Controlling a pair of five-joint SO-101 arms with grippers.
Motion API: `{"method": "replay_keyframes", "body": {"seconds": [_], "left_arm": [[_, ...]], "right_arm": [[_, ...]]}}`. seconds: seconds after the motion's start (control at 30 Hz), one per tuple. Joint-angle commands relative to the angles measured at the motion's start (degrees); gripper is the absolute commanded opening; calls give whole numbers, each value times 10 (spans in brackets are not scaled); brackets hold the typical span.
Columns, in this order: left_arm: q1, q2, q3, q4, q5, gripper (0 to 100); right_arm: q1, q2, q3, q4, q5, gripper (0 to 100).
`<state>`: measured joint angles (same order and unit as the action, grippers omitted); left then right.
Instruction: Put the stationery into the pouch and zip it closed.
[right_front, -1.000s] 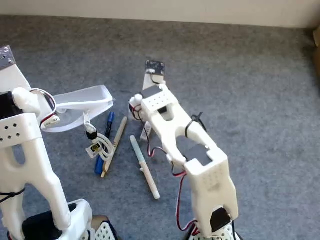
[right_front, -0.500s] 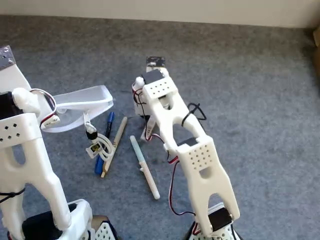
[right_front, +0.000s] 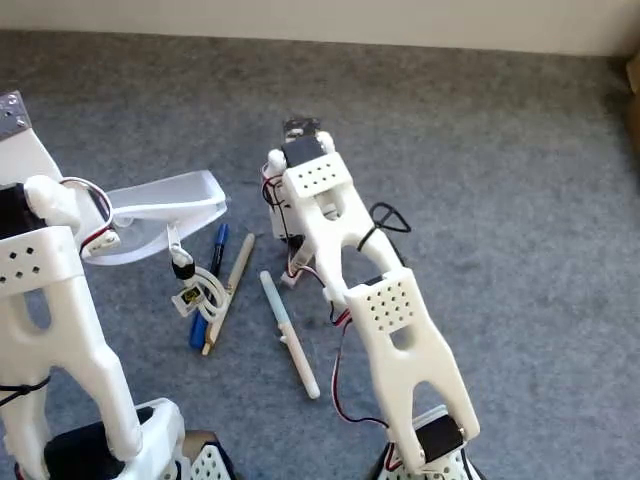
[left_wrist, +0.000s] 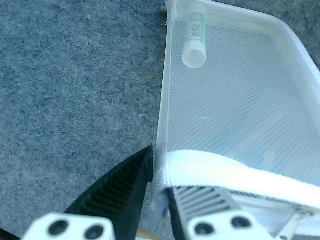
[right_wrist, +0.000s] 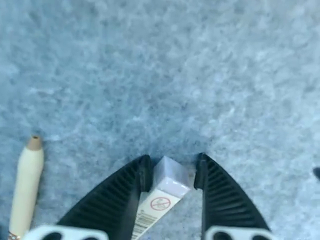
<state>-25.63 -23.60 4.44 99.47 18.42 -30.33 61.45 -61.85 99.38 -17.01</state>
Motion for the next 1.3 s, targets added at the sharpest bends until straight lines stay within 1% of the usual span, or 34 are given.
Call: {"method": "replay_keyframes", "body": {"seconds": [0.0,0.2,0.33,0.4,0.43,0.6,0.87,1.07,1.27], "left_arm": [[-9,-15,1,2,7,46],[-9,-15,1,2,7,46],[-9,-15,1,2,7,46],[-9,-15,1,2,7,46],[-9,-15,1,2,7,46],[-9,-15,1,2,7,46],[-9,-14,1,2,7,46],[-9,-14,1,2,7,46],[-9,-13,1,2,7,46]], "right_arm": [[-7,-11,-21,17,5,138],[-25,-7,-19,17,4,132],[-25,-7,-19,17,8,60],[-24,-10,-19,17,10,40],[-23,-10,-19,17,19,40],[-22,-10,-19,17,118,37],[-7,-11,-19,17,191,37],[-3,-39,-15,18,199,36],[-3,-109,66,17,199,36]]}}
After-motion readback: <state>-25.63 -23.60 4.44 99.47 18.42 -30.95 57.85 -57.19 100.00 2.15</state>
